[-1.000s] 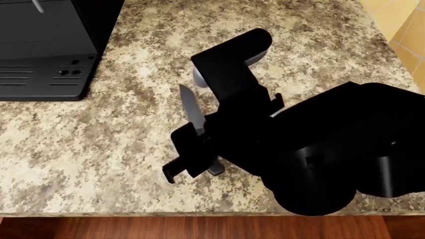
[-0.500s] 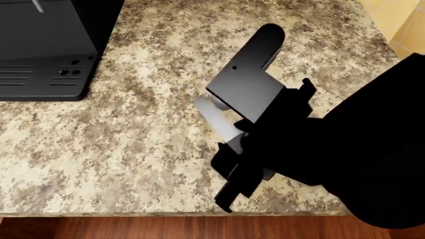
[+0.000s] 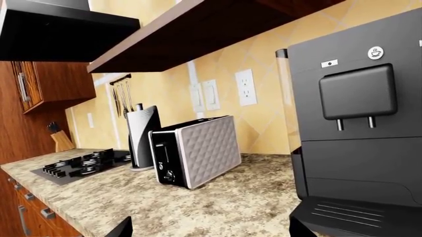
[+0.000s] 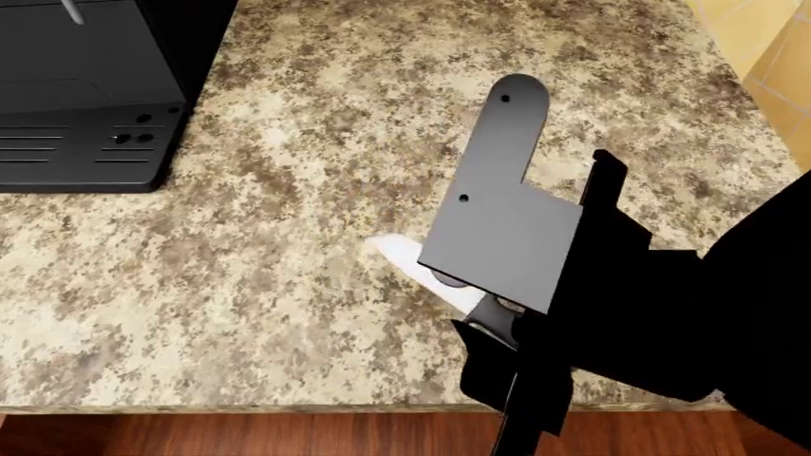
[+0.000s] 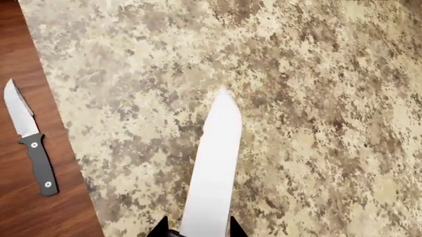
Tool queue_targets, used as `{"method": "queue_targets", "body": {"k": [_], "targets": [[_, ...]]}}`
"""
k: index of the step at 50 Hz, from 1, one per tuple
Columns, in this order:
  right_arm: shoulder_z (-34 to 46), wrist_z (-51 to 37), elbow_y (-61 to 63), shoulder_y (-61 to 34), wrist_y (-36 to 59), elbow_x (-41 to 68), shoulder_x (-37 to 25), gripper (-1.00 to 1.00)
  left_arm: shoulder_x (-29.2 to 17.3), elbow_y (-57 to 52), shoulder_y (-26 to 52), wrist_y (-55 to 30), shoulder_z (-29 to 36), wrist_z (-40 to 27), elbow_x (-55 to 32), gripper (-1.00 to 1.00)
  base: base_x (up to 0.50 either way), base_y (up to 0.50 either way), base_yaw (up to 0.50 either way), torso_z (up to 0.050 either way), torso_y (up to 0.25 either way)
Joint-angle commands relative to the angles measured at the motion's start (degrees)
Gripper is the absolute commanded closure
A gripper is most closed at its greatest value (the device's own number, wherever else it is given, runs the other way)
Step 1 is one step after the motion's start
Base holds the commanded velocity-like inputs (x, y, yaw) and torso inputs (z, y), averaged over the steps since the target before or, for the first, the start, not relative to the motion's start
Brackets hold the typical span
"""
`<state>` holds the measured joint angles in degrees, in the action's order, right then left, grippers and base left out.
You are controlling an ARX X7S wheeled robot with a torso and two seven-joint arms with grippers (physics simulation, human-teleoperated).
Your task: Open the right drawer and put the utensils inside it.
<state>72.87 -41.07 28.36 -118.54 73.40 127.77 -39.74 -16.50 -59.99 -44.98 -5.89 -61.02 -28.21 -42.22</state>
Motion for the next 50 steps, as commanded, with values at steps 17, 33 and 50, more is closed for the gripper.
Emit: {"method": "queue_targets", "body": {"k": [17,33,50], "targets": [[-5.3,7.7,5.6,-3.3,2.7,5.6,-1.9,1.0,0.5,0.0,0.0,-0.1,-1.6,0.6,-1.1,-1.0,0.0,0.0,0.0,0.0,0.0],[-6.3,8.4,7.3,-5.9,3.6,8.5,-1.4,1.0,0.4,0.0,0.0,0.2,-1.5,0.4,-1.2,-1.0,0.0,0.0,0.0,0.0,0.0],[-13.5,16.9,7.8,-0.8,10.1,-1.9,6.9,1.0,0.6,0.0,0.0,0.1,-1.3,0.3,-1.2,-1.0,0.0,0.0,0.0,0.0,0.0]]}}
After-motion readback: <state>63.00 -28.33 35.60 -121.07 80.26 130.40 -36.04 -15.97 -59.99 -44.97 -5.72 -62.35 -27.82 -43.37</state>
